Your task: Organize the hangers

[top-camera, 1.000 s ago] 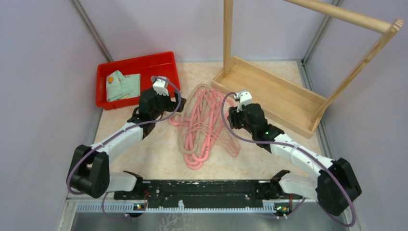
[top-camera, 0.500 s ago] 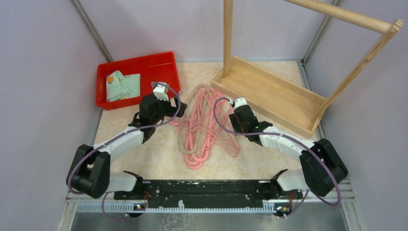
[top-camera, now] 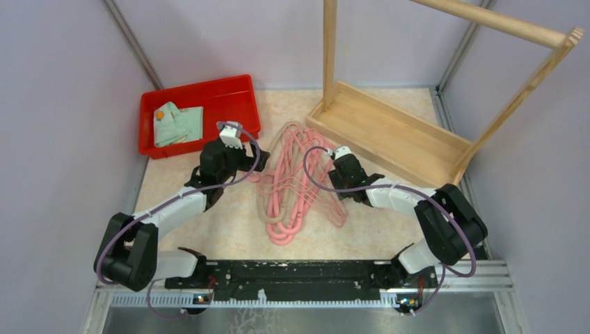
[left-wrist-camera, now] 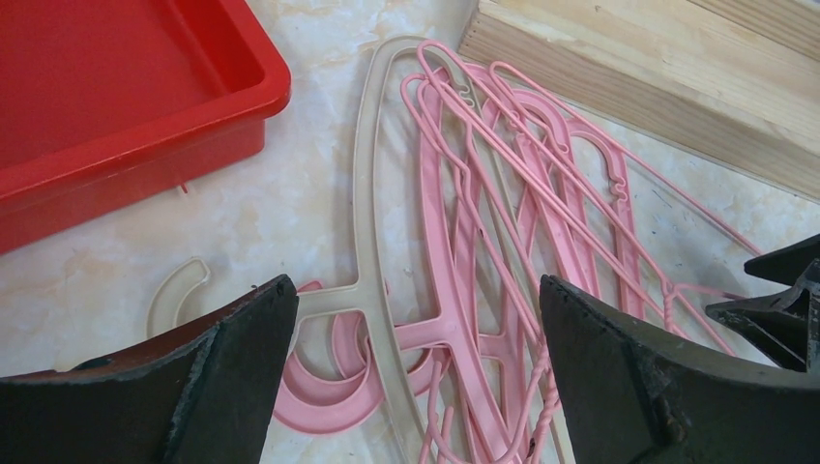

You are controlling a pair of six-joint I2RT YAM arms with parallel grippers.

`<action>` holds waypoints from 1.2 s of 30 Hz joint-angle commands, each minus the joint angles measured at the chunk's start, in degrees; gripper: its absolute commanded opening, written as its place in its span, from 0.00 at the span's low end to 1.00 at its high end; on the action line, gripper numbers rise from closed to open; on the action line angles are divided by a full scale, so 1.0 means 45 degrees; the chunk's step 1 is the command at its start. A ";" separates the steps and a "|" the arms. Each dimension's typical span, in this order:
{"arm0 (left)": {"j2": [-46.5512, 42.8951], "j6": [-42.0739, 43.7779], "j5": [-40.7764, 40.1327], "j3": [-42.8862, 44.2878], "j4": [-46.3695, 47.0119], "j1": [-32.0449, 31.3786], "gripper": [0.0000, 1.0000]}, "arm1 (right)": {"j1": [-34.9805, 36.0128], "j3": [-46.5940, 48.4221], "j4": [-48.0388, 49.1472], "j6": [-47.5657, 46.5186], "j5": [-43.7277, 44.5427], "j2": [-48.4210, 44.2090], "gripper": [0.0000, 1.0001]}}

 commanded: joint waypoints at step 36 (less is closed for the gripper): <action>-0.1073 -0.0354 -0.1610 -0.0189 -0.0152 0.0006 0.99 | -0.0557 0.2913 -0.2655 0.0027 -0.6663 -0.1670 0.00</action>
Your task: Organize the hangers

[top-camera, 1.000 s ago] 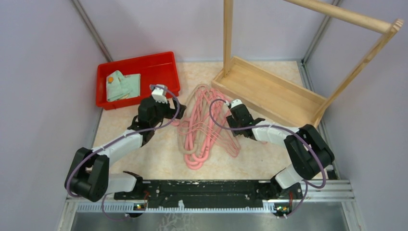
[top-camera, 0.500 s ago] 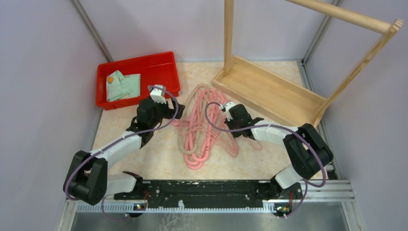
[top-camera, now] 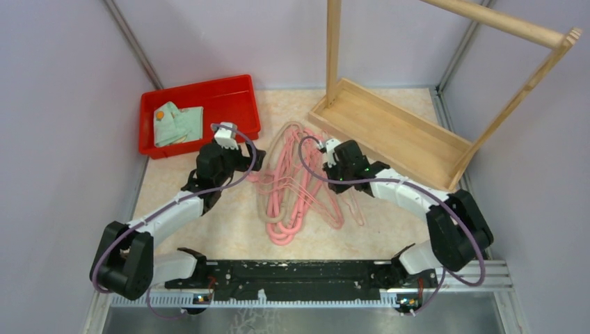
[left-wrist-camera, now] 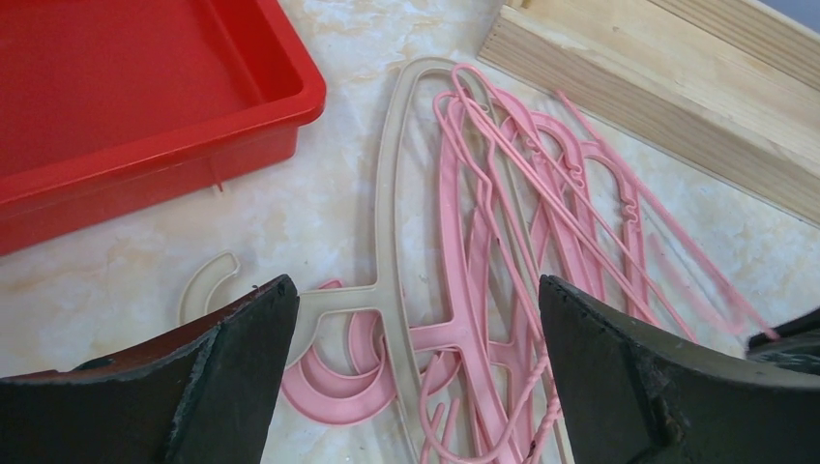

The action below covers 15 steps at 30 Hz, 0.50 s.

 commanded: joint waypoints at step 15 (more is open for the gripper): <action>0.0049 -0.0331 -0.0663 0.0611 -0.0581 -0.0004 0.97 | -0.0426 0.0907 0.2139 0.4785 0.0032 -0.5773 0.00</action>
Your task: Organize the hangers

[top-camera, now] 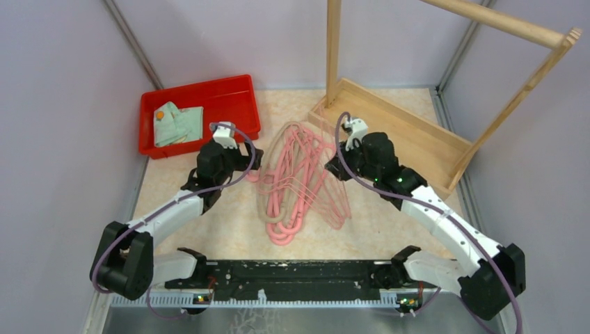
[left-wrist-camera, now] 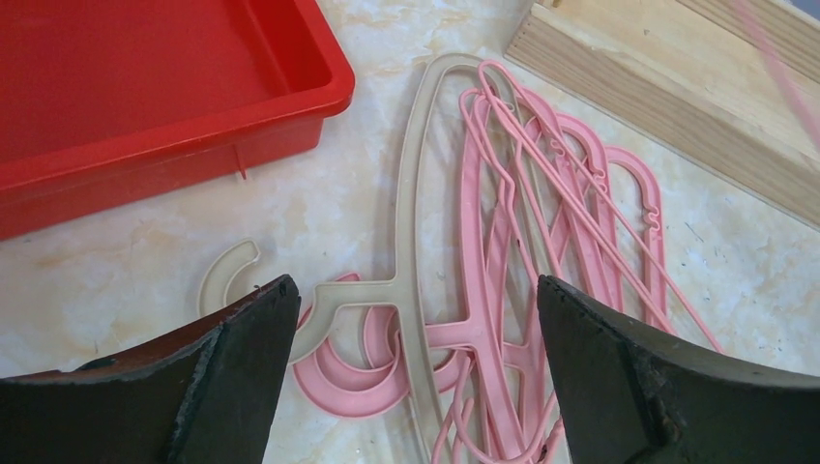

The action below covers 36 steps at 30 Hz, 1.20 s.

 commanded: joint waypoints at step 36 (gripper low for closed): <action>0.0099 0.0039 0.0532 0.1416 -0.0702 0.0006 0.96 | -0.2877 1.0762 0.9288 0.2609 0.4536 0.7436 0.00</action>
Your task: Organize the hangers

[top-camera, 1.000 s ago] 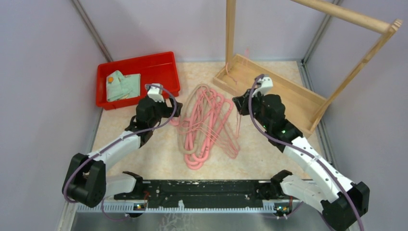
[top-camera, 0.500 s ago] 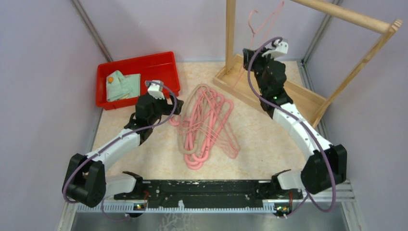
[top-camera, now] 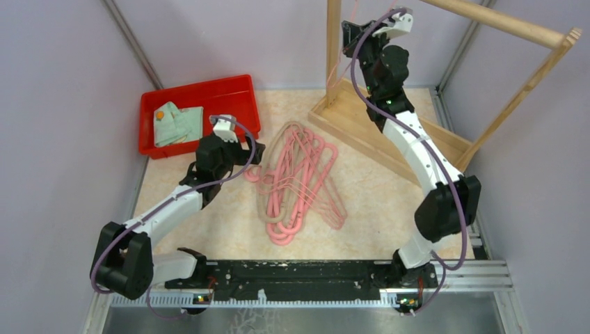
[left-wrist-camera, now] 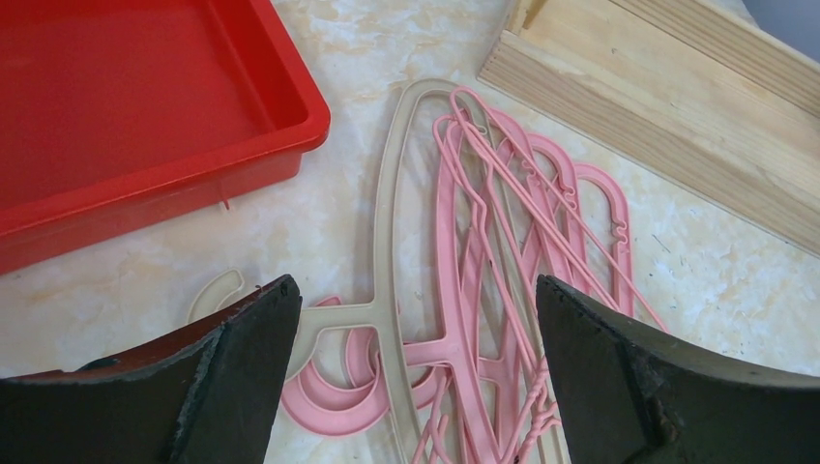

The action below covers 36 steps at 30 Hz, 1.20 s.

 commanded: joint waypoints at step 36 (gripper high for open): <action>0.0326 0.0277 0.0121 0.0418 -0.0023 0.0009 0.96 | -0.1292 -0.0243 0.0552 0.1161 -0.0322 0.1884 0.79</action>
